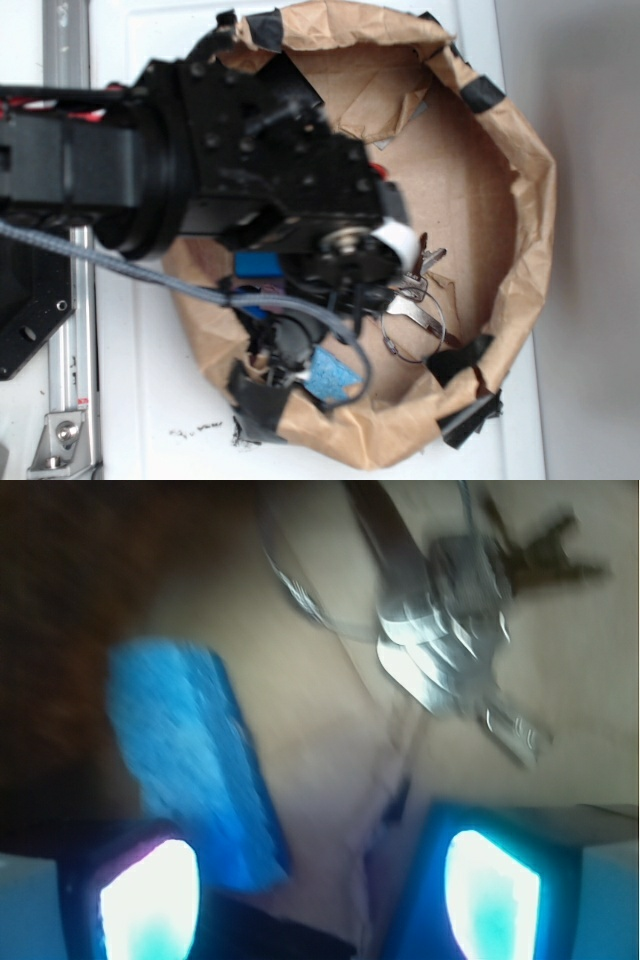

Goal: Grab the blue sponge.

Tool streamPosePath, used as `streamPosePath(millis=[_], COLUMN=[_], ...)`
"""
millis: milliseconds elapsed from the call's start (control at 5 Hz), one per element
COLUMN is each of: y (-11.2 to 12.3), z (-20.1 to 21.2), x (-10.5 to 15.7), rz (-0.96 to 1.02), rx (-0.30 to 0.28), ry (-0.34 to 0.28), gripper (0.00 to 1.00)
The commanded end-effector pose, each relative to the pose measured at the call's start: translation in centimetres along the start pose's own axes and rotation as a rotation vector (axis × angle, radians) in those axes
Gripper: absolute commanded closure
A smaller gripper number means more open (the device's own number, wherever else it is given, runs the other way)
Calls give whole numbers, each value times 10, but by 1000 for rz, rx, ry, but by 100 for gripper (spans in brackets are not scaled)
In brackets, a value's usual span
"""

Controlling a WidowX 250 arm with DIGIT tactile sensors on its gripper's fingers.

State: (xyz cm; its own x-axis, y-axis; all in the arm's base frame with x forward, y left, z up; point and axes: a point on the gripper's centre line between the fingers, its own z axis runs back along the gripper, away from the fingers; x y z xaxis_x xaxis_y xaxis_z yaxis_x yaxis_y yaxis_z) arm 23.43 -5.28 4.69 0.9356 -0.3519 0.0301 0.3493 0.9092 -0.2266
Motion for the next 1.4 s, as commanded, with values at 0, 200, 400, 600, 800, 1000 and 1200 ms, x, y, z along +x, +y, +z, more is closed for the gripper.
streamPosePath(millis=[0, 200, 400, 600, 800, 1000, 1200], y=[-21, -26, -36, -40, -42, -45, -58], z=[-10, 8, 19, 19, 12, -2, -20], x=[10, 16, 24, 29, 30, 22, 13], rz=[-69, -126, -204, -232, -280, -305, -360], rx=[-28, -134, -125, -120, -143, -155, -117], ry=[-30, -65, -60, -52, -21, 6, 38], gripper=[0, 0, 0, 0, 0, 0, 0])
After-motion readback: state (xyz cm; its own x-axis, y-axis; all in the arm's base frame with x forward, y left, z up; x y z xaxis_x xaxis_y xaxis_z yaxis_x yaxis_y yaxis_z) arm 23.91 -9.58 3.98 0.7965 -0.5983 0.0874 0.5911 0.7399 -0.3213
